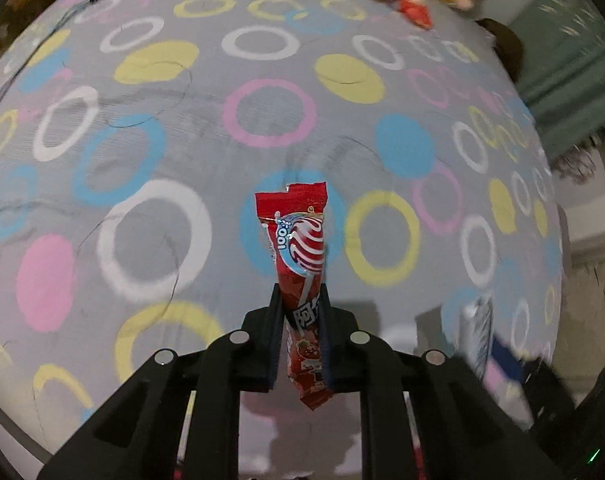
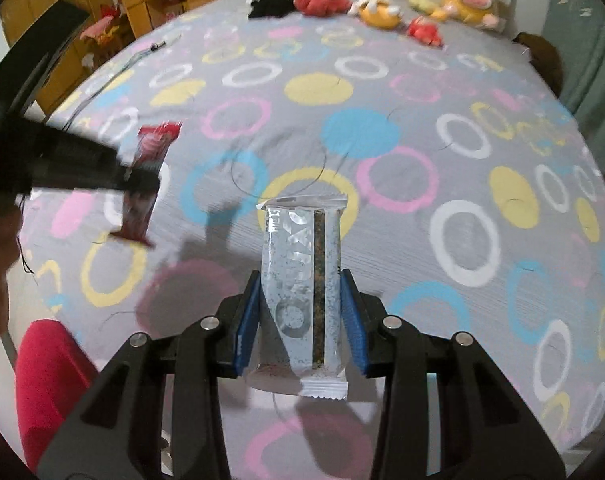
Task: Collect trash
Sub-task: 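Grasp the red candy stick with the left tool while the right tool grasps the silver wrapper, then carry the red candy stick and silver wrapper down over the plastic bag with both tools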
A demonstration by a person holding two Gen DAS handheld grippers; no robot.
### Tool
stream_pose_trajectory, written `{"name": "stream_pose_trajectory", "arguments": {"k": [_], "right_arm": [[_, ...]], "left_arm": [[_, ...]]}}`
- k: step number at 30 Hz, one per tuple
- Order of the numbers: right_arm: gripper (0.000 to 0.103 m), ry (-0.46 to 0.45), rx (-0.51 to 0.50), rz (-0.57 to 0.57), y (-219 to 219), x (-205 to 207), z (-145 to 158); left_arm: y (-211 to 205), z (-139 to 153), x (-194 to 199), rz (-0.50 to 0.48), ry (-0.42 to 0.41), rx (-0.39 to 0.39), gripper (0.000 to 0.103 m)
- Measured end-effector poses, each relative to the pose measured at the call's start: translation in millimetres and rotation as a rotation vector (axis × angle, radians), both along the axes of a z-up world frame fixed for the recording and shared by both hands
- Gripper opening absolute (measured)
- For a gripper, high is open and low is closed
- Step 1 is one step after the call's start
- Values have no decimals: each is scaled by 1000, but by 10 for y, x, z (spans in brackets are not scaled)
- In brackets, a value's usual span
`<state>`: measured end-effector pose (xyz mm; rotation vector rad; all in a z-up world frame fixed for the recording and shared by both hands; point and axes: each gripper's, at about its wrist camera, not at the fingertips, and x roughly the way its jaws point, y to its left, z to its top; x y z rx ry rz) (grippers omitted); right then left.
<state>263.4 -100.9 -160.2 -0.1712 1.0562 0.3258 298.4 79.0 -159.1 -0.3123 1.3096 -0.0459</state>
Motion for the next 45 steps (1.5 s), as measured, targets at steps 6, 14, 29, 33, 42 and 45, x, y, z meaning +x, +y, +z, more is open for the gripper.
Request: {"name": "stream_pose_trajectory", "arguments": {"k": [6, 14, 29, 33, 42, 45], "right_arm": [[38, -68, 23, -33, -108, -577, 449], [38, -116, 45, -65, -178, -1306, 755], [38, -120, 31, -72, -186, -2410, 724], [38, -100, 30, -75, -162, -2584, 616], [38, -39, 38, -70, -143, -2742, 306], [38, -9, 37, -68, -124, -2738, 152]], "left_arm": [[-154, 337, -737, -77, -70, 22, 16], [-361, 540, -1536, -158, -124, 57, 16], [-583, 372, -2445, -238, -124, 105, 16], [-605, 242, -2566, -242, -104, 105, 16], [-626, -120, -2654, -230, -39, 95, 16], [-594, -273, -2650, -197, -13, 89, 16]]}}
